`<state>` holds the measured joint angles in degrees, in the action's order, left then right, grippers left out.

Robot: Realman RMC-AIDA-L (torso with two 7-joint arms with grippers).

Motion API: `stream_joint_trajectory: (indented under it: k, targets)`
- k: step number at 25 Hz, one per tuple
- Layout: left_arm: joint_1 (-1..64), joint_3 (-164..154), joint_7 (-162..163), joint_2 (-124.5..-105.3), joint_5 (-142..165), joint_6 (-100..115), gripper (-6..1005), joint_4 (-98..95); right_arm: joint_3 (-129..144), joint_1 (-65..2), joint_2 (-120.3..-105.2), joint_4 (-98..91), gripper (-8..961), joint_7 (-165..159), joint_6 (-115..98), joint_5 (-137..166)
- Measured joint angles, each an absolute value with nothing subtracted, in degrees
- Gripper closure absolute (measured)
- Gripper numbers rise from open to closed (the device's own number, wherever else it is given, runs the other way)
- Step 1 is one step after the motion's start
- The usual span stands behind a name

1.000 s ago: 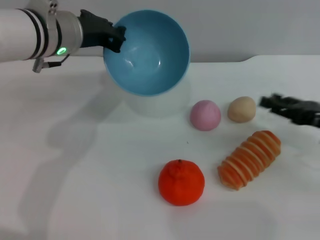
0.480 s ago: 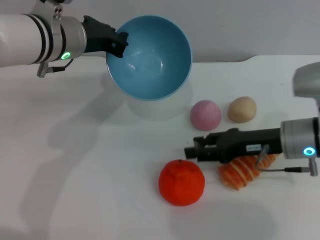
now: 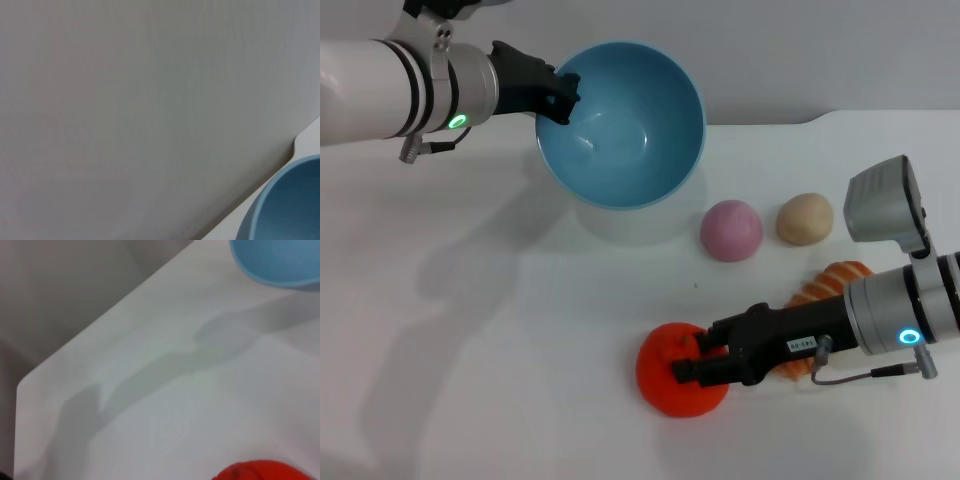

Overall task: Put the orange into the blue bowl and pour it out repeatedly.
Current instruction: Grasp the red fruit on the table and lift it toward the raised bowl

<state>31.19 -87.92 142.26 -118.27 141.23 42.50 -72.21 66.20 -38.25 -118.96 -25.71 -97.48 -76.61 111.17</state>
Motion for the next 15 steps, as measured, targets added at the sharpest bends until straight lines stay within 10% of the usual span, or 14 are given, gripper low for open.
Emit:
stream_joint_trajectory:
  k: [15]
  targets:
    - [30.9,-87.9,142.0,-118.3,141.2,42.4,999,-71.5,67.3,-37.8,-118.95,-26.4,770,-95.5,-75.8,110.7]
